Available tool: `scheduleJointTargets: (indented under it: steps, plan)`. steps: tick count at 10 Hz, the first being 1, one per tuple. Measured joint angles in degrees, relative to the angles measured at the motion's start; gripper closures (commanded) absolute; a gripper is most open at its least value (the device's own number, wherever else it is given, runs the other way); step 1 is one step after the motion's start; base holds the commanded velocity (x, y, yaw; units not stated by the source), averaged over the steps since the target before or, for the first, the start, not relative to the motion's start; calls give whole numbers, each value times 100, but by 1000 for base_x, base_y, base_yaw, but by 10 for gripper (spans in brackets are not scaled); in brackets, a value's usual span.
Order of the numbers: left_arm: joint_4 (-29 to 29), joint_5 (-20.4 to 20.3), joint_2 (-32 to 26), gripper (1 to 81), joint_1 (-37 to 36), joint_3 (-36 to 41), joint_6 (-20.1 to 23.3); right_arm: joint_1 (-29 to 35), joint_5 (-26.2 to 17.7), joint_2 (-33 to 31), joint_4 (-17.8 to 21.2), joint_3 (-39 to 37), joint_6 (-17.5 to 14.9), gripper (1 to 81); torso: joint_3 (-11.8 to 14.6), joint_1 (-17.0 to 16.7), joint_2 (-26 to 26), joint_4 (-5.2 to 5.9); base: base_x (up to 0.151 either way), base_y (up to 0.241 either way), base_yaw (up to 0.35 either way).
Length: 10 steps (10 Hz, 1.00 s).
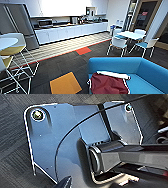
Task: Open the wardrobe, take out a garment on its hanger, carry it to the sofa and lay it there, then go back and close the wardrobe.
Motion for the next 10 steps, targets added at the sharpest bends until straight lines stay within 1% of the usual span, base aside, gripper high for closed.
scheduleJointTargets:
  steps: [10]
  plan:
    - [6, 13, 35, 10, 37, -9, 2, 20, 11, -2, 6, -11, 2, 10, 0, 0, 0, 0, 0, 0, 293]
